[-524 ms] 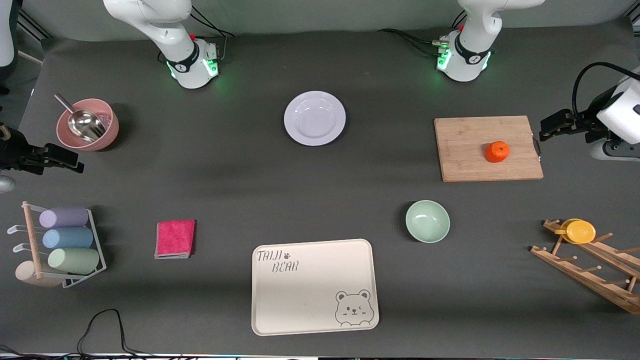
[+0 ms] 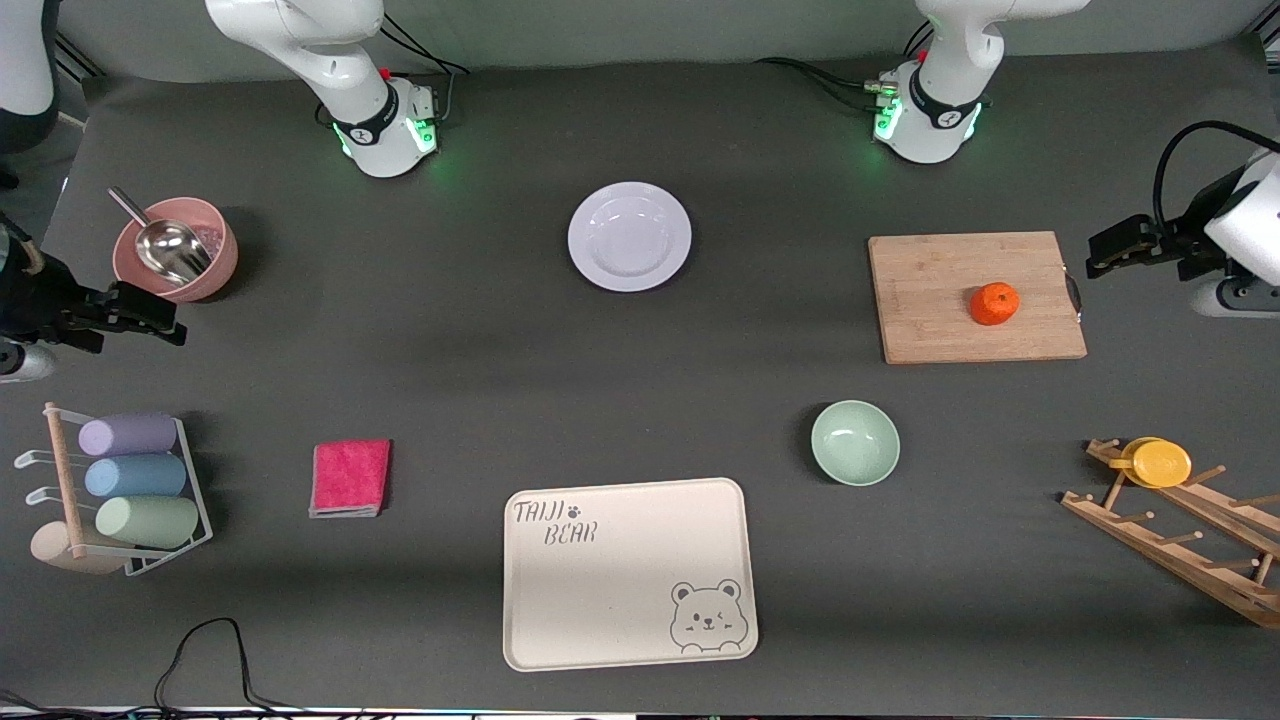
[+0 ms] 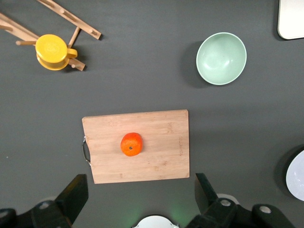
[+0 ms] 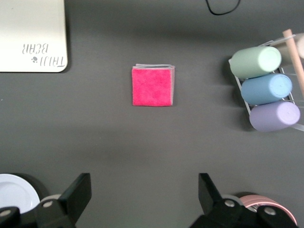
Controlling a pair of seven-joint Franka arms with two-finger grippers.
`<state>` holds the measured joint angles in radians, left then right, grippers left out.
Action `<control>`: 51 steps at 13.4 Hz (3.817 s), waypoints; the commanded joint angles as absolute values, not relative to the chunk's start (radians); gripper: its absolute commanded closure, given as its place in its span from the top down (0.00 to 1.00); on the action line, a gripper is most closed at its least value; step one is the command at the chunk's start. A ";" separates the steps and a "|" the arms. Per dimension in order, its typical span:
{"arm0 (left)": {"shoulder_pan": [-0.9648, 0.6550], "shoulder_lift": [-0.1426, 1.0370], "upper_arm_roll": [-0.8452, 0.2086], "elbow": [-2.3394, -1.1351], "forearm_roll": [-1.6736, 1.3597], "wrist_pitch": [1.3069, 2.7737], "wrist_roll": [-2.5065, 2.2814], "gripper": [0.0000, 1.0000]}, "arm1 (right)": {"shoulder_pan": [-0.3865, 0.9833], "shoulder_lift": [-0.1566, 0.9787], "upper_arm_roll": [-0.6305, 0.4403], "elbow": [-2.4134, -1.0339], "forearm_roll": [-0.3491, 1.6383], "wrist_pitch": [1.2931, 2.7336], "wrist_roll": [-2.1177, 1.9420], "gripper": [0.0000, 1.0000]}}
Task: Place orange and plate with both arms
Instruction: 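Lower the left gripper over the orange on the cutting board, then close the left gripper on the orange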
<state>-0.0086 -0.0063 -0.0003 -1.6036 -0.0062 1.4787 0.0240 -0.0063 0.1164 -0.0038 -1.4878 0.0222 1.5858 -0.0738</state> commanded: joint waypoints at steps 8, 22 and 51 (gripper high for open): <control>0.074 -0.538 0.017 -2.166 0.028 1.554 0.126 1.00 | 0.081 0.127 -0.014 -1.496 -0.005 1.551 -0.067 1.00; 0.117 -0.260 0.038 -2.577 0.029 2.308 0.210 1.00 | 0.081 0.132 -0.012 -1.494 0.005 1.537 -0.067 1.00; 0.094 0.052 0.031 -2.715 0.026 2.749 0.143 0.52 | 0.081 0.133 -0.011 -1.496 0.009 1.534 -0.069 0.99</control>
